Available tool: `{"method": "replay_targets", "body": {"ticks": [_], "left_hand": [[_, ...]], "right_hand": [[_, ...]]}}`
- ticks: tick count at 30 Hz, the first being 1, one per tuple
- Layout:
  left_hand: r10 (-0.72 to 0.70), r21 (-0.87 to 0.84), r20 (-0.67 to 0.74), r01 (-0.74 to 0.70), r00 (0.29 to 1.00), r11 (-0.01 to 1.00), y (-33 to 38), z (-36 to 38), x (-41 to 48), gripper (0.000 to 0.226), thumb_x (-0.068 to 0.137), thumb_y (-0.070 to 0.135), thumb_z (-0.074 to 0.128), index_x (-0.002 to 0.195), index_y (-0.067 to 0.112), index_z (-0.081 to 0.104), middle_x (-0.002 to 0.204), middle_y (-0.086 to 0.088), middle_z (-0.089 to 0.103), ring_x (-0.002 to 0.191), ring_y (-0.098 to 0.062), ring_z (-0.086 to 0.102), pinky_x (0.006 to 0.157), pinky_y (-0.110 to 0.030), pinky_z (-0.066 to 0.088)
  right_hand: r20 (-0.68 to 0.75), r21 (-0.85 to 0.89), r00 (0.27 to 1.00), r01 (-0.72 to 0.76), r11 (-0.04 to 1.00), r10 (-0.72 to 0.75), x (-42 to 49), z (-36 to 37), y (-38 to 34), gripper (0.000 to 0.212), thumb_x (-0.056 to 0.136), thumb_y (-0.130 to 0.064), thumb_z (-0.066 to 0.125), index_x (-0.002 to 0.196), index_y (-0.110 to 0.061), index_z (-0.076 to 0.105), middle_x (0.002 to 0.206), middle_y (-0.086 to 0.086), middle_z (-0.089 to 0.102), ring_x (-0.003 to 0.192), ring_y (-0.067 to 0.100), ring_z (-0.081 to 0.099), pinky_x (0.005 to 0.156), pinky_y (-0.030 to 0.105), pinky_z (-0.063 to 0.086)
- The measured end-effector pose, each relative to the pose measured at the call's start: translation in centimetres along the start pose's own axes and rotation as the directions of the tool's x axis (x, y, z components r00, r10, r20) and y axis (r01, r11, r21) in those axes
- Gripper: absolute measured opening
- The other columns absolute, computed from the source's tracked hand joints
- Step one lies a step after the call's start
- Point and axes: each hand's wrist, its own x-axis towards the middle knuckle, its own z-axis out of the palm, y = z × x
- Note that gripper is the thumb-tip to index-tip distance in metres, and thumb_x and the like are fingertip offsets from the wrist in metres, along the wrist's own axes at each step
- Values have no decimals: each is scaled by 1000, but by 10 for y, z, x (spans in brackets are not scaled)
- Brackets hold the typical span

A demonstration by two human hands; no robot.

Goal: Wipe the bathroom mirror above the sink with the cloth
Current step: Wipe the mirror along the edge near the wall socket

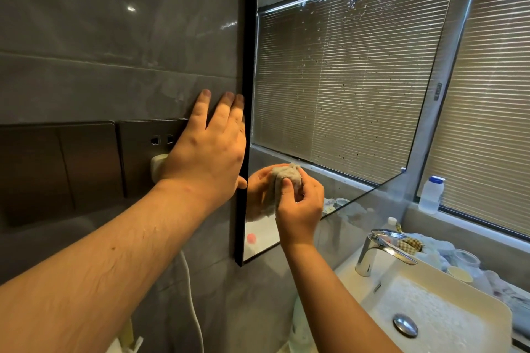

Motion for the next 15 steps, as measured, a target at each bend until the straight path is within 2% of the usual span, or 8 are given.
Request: {"method": "replay_targets", "body": {"ticks": [4,6,8,10,12,15], "left_hand": [[2,-4,-3,-2,1000,1000,0,1,0,106,83,75,39,149,-3,12,159,-22,4,147,-39,4,115,-62,0],[6,-4,0,-6,1000,1000,0,1,0,106,83,75,39,149,-3,12,159,-22,4,147,-39,4,115,-62,0],[1,-10,-7,-1,1000,1000,0,2,1,106,82,75,40,149,-3,14,159,-22,6,147,-39,4,115,-62,0],[-3,-9,-9,2,1000,1000,0,2,1,107,81,75,40,149,-3,15,159,-22,6,147,-39,5,115,-62,0],[1,-4,-4,-1,1000,1000,0,3,1,107,82,76,39,149,-3,14,159,-22,5,147,-39,4,115,-62,-1],[4,-3,-8,-4,1000,1000,0,4,1,108,81,77,38,149,-3,14,159,-23,5,147,-40,4,114,-62,-1]], "right_hand": [[-64,-20,997,-39,999,38,22,-1,6,29,93,-11,67,121,-3,67,115,8,59,100,-22,48,87,-2,34],[-88,-34,993,-82,996,78,35,-2,8,29,94,-12,65,121,-3,67,116,7,58,96,-19,50,82,-5,32],[-108,-52,987,-125,991,119,48,-4,13,29,96,-16,63,122,-5,67,117,5,57,91,-9,53,81,-5,33],[-125,-45,977,-179,983,172,59,-5,20,29,96,-24,62,121,-8,68,120,5,59,99,0,55,89,6,42],[-139,-30,963,-235,971,229,69,-7,28,31,96,-30,60,118,-10,68,121,6,61,107,14,60,95,27,50],[-144,-11,951,-277,961,272,71,-7,28,29,97,-28,57,116,-8,67,122,6,60,106,15,59,95,33,50]]}}
